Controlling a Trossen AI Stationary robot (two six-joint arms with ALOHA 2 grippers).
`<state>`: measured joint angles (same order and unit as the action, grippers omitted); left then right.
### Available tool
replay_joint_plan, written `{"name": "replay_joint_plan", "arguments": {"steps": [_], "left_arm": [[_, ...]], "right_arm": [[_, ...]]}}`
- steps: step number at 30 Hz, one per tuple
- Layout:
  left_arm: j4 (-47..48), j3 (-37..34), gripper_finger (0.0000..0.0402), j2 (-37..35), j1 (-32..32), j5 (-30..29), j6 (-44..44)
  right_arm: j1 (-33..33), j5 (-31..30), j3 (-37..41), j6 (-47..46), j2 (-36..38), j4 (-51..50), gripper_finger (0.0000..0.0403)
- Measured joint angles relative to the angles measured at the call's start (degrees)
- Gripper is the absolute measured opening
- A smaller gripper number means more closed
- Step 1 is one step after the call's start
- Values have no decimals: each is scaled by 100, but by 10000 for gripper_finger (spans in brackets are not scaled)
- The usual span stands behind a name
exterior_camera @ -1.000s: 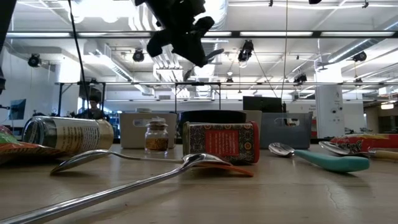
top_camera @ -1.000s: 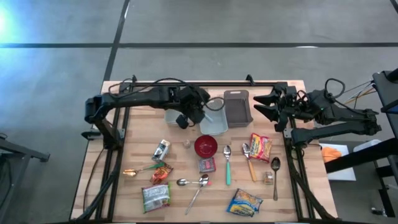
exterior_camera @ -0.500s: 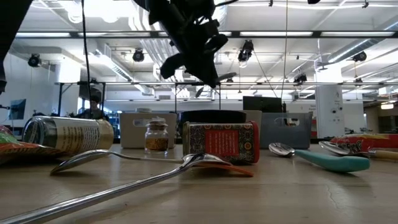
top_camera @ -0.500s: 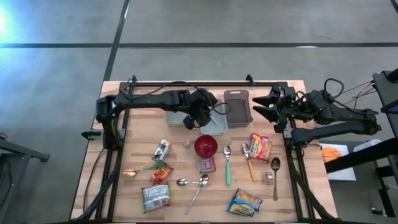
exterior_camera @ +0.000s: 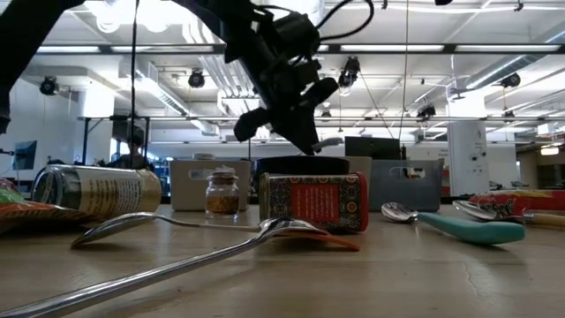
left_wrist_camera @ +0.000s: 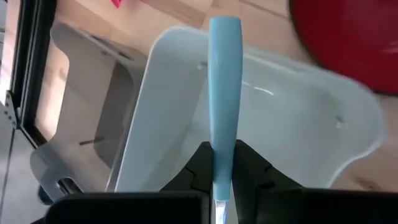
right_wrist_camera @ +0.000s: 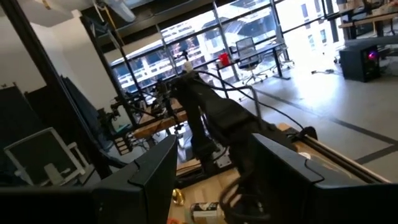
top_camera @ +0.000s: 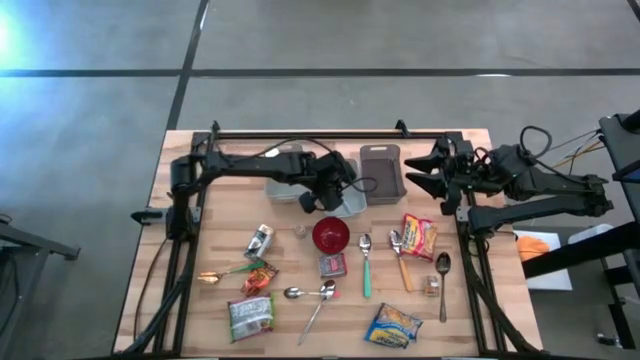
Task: Pick & Place Food Item
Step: Put the light blue spoon into the right white bin
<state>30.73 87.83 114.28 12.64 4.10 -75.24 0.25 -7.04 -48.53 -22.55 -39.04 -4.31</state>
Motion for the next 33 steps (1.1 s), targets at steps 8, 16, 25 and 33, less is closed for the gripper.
{"name": "replay_joint_plan", "arguments": {"steps": [8, 16, 25, 33], "left_arm": [[-140, 0, 23, 76, 240, 26, 2], [-51, 0, 23, 76, 406, 44, -409], [15, -73, 23, 118, 404, 288, -590], [1, -410, 23, 137, 396, 293, -803]], "right_arm": [[0, 21, 0, -148, -75, -1, 196], [-2, 18, 2, -150, -167, 1, 196], [-2, 15, 0, -170, -260, 6, 196], [0, 12, 1, -345, -346, 15, 196]]}}
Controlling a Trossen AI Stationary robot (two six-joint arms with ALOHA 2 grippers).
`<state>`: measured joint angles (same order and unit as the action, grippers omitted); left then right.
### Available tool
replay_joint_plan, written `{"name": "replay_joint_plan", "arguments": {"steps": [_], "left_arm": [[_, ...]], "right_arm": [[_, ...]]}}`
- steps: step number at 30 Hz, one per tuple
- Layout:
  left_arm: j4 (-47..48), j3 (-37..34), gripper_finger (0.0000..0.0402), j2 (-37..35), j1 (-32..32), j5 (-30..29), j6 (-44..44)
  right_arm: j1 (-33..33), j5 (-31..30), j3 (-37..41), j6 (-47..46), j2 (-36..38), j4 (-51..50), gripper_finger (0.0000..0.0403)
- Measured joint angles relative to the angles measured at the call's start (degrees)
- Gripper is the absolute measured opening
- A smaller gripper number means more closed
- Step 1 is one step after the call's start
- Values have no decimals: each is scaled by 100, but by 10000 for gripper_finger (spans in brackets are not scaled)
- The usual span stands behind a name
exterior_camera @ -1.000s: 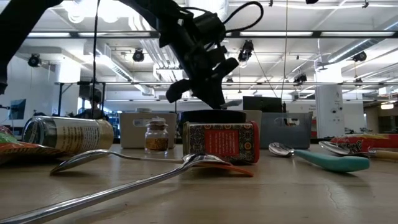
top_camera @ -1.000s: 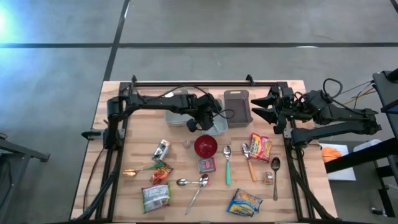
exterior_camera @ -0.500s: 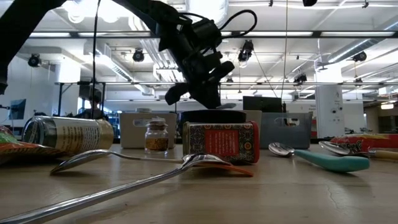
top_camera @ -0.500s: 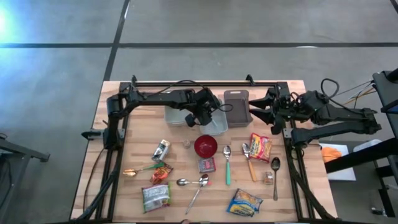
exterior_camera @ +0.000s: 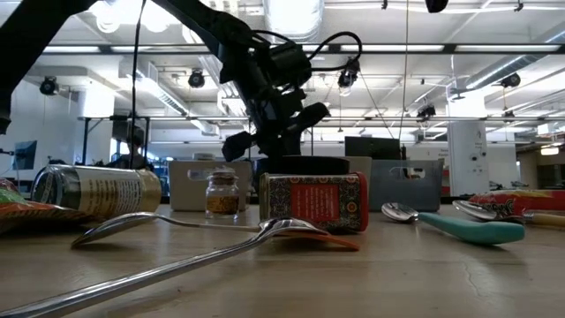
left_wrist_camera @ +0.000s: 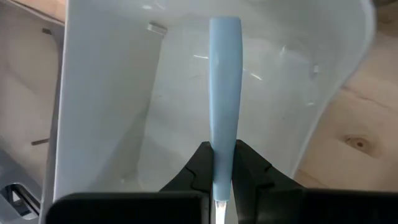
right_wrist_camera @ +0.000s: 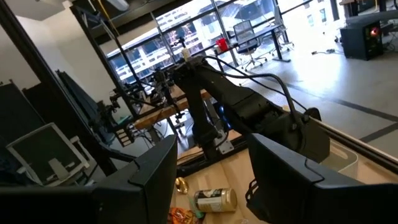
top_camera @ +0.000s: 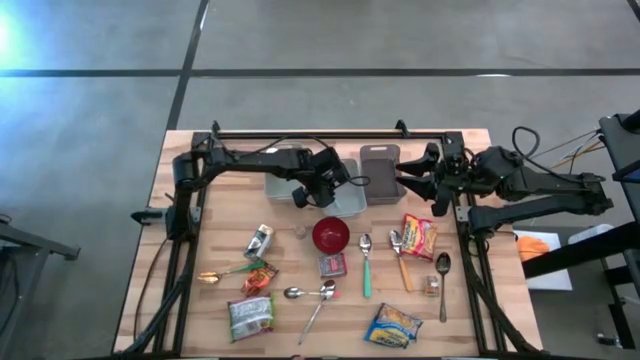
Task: Pick & Place Food Item
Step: Put the light blue spoon into the right white bin
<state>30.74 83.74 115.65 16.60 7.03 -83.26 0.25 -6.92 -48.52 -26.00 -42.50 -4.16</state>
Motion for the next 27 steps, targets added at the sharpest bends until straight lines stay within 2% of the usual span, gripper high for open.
{"name": "replay_joint_plan", "arguments": {"steps": [27], "left_arm": [[42, -163, 25, -20, -7, -13, -227]], "right_arm": [[-1, -7, -1, -63, -7, 4, 196]]}}
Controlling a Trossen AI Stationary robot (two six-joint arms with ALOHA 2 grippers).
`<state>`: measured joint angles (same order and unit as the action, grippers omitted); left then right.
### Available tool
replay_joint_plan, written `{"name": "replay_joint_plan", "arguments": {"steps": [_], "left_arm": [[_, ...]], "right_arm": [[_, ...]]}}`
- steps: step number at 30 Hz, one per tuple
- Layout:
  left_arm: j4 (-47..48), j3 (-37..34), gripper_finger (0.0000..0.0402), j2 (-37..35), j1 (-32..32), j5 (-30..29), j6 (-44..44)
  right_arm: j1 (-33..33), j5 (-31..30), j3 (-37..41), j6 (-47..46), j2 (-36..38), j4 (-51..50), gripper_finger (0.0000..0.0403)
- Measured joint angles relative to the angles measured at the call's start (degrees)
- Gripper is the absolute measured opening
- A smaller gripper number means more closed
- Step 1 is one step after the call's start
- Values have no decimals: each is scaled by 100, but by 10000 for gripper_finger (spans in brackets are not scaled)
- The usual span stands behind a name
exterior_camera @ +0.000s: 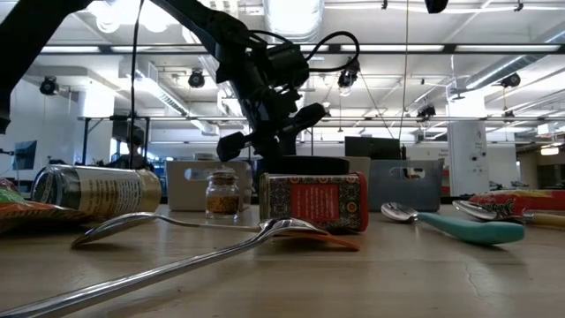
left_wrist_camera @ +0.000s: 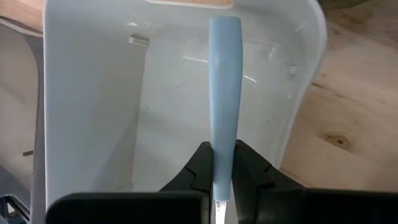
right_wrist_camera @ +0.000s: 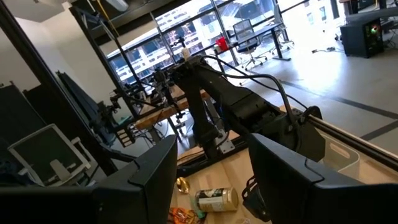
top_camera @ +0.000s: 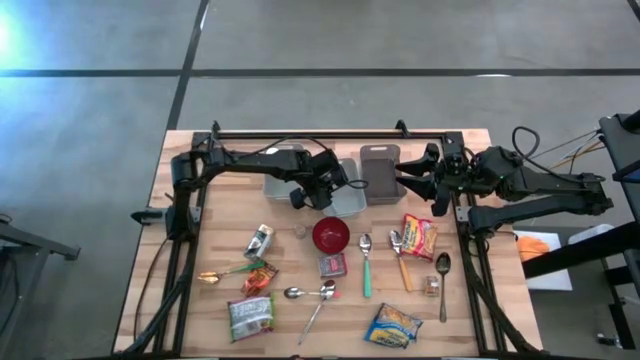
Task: Pick & Place Food Item
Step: Put the light blue spoon into the right white bin
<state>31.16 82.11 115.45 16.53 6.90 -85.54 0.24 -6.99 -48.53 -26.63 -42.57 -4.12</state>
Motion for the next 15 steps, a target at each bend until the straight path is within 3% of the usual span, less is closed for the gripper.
{"name": "replay_joint_plan", "arguments": {"steps": [7, 15], "left_arm": [[0, 0, 64, 5, 0, -2, 0], [-3, 0, 40, 5, 2, -2, 2]], "right_arm": [[0, 3, 1, 1, 0, 0, 196], [1, 14, 0, 1, 0, 0, 196]]}}
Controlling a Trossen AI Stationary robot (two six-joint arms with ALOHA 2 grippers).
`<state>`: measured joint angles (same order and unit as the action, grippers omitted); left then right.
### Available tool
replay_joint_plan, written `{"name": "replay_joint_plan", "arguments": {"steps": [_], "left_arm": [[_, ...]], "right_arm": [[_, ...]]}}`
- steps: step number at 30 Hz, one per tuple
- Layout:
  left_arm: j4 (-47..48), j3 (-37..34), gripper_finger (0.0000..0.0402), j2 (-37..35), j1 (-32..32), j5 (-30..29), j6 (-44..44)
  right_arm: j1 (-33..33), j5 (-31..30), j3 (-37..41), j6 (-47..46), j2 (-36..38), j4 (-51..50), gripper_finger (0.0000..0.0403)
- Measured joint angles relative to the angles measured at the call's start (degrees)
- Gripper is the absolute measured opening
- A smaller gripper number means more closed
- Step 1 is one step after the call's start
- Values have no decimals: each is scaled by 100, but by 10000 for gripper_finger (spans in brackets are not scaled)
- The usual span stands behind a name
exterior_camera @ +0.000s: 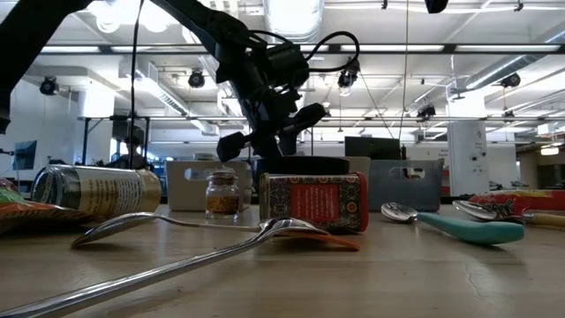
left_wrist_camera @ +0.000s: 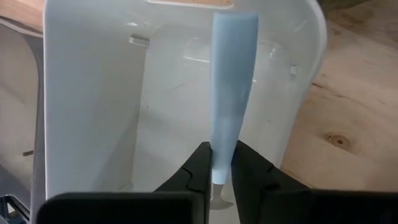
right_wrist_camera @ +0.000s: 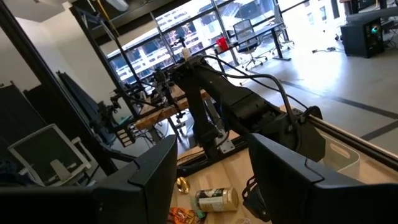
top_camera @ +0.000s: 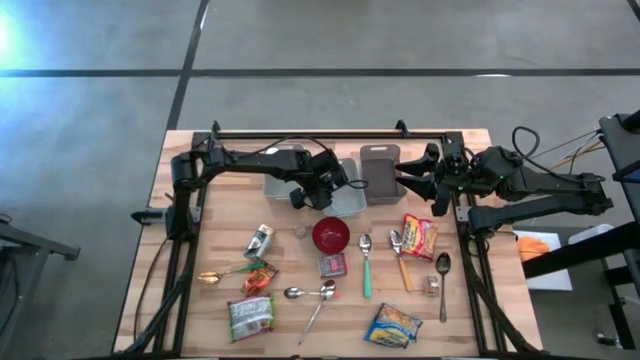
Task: Pick & Place Food Item
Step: Put the light blue spoon into the right white bin, then put the gold seasoning bottle into the left white bin
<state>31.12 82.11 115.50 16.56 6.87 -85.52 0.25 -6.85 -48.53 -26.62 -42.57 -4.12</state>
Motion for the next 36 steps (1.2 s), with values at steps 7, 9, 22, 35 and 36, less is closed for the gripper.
{"name": "replay_joint_plan", "arguments": {"steps": [7, 9, 22, 35, 36], "left_arm": [[-3, -2, 37, 0, 0, 0, 0], [-5, -4, 37, 0, 0, -1, 22], [-172, -15, 56, 14, -11, -17, 1049], [-376, -17, 124, 22, -17, 8, 1207], [-393, -17, 125, 22, -17, 2, 1208]], "right_arm": [[0, 0, 1, -1, 0, 0, 196], [-2, 0, 1, 0, 0, 0, 196], [0, 133, 0, 1, 2, 0, 196], [-1, 135, 2, 1, 2, 0, 196], [0, 136, 2, 1, 3, 0, 196]]}}
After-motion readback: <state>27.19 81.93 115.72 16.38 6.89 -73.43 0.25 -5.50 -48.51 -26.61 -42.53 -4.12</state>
